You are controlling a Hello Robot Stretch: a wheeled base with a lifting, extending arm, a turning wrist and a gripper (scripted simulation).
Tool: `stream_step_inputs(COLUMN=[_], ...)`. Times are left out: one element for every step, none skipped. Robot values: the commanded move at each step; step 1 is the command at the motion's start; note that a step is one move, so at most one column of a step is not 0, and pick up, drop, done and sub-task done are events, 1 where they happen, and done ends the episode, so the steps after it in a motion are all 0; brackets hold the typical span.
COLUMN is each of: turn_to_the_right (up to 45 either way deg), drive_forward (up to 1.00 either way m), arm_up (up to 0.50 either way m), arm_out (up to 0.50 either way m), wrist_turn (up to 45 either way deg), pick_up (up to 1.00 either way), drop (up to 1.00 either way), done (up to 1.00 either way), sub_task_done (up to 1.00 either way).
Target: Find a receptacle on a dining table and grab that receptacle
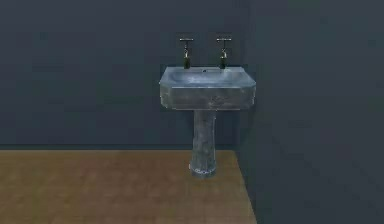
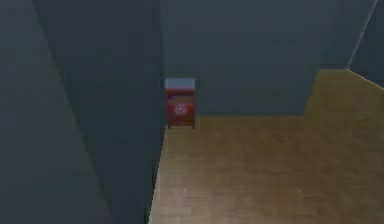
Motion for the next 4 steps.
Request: stream_step_inputs(turn_to_the_right=[-45.0,-30.0,0.0,0.0], drive_forward=[0.00,0.00,1.00,1.00], arm_up=[0.00,0.00,0.00,0.00], arm_out=[0.00,0.00,0.00,0.00], wrist_turn=[0.0,0.0,0.0,0.0], pick_up=[0.00,0.00,0.00,0.00], drop=[0.00,0.00,0.00,0.00], done=[0.00,0.00,0.00,0.00], sub_task_done=[0.00,0.00,0.00,0.00])
